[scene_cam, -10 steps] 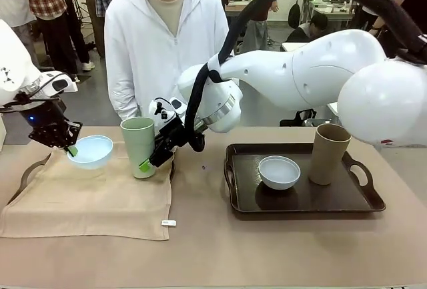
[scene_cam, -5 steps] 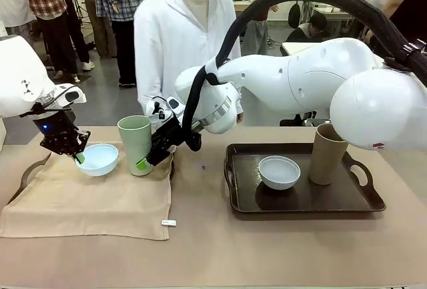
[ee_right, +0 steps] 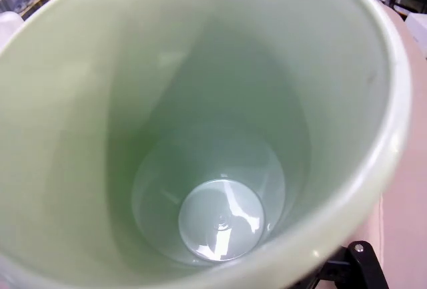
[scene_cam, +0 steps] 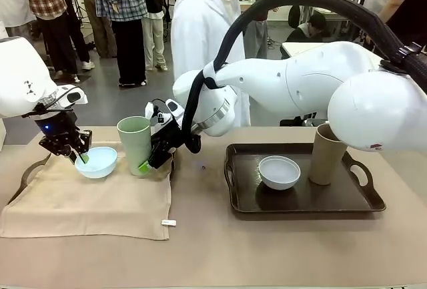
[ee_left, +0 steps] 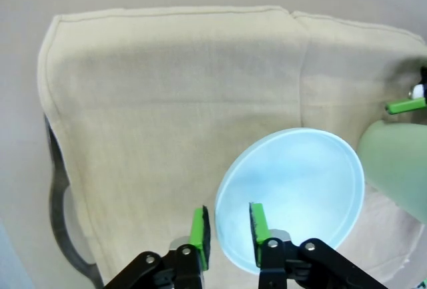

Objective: Set up a tray with a mat and arrange the tableware.
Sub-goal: Place the Picnic Bowl and Reusable plastic cup back onto the Handle tray in front of the human's position.

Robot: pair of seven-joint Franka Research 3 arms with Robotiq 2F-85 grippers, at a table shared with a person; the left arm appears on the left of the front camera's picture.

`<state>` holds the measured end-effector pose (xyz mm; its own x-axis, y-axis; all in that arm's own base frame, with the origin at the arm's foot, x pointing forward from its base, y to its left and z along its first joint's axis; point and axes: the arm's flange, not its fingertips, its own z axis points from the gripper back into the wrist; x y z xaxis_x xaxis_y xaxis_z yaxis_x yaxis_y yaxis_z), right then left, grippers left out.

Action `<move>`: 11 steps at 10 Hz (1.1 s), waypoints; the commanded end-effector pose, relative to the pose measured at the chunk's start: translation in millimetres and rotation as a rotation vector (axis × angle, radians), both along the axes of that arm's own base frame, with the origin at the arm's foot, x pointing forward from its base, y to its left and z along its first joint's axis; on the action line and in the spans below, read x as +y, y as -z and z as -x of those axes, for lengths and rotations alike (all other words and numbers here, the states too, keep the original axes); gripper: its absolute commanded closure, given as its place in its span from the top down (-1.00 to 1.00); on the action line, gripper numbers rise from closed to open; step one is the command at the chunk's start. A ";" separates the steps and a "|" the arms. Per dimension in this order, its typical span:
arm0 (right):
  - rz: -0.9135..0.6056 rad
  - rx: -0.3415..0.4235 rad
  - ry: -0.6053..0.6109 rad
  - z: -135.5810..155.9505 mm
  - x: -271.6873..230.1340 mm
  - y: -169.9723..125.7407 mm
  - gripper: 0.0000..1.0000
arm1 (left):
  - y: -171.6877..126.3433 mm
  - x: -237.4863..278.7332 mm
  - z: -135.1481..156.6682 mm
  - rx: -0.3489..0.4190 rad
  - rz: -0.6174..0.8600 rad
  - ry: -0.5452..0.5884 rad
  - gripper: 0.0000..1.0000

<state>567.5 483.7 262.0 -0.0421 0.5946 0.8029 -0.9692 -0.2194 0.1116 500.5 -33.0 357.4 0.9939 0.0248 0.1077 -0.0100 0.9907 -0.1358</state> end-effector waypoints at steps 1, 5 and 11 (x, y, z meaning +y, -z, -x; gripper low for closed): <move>0.008 -0.023 0.007 1.0 1.2 -1.0 1.00 | -1.5 1.3 -1.3 0.017 -0.016 -0.011 1.00; 0.108 0.022 0.058 14.8 -21.6 -27.7 1.00 | -3.2 2.7 1.0 0.043 -0.027 -0.010 0.49; 0.463 0.315 0.382 40.9 -93.2 -95.6 1.00 | -67.4 -21.1 39.6 -0.005 -0.113 0.101 0.94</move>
